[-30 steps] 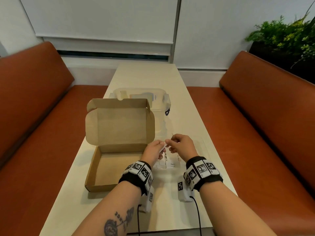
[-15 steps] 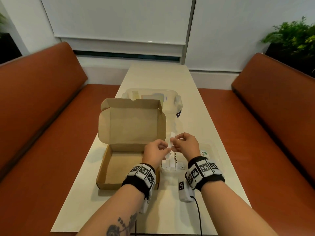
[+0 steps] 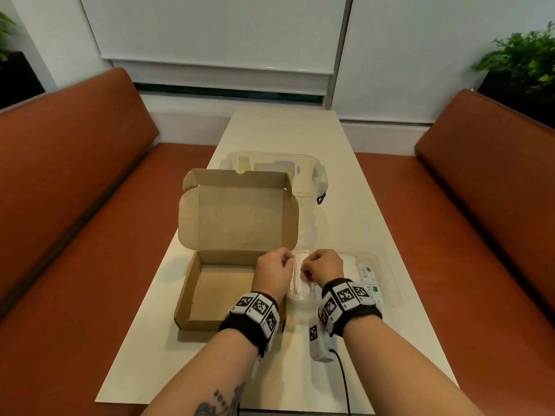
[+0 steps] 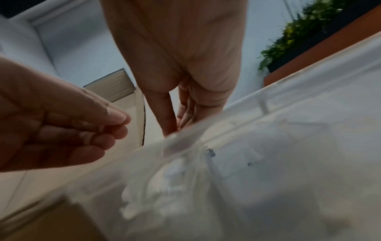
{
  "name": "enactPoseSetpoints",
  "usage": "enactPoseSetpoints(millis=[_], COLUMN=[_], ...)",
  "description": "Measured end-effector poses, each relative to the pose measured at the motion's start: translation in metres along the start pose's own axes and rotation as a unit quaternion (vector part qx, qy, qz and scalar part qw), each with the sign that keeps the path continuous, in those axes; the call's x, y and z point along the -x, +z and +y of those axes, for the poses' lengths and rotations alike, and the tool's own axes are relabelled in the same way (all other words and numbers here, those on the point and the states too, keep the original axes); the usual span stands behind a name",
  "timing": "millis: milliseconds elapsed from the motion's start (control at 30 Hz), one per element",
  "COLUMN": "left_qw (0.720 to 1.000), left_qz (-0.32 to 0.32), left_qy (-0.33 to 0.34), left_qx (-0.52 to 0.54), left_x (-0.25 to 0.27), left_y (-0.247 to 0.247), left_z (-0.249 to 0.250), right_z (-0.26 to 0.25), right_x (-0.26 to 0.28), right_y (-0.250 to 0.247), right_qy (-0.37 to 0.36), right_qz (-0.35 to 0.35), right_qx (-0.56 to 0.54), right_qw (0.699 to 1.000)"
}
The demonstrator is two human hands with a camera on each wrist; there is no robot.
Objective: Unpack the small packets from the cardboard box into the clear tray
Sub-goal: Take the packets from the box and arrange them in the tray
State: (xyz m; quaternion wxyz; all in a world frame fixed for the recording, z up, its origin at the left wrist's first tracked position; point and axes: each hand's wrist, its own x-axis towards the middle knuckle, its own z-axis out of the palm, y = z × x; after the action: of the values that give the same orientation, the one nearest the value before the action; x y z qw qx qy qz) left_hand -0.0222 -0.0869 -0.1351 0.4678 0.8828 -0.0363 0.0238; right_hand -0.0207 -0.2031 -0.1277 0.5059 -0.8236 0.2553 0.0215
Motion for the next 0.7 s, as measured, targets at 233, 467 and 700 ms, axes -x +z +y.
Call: enactPoseSetpoints(millis=[233,467,700], left_qw=[0.998,0.997,0.995], left_qz=[0.007,-0.019,-0.044], left_qy=[-0.056,-0.061,-0.047], left_qx=[-0.026,-0.034,-0.073], left_x=[-0.002,-0.004,-0.001], left_y=[-0.003,-0.001,0.004], left_z=[-0.011,-0.009,-0.011], right_z=[-0.002,0.001,0.001], right_x=[0.005,-0.003,-0.002], right_y=[0.014,0.002,0.004], right_qy=[-0.032,-0.009,-0.021], right_qz=[-0.010,0.034,-0.031], right_qx=[0.096,0.002,0.049], right_qw=[0.995,0.999,0.998])
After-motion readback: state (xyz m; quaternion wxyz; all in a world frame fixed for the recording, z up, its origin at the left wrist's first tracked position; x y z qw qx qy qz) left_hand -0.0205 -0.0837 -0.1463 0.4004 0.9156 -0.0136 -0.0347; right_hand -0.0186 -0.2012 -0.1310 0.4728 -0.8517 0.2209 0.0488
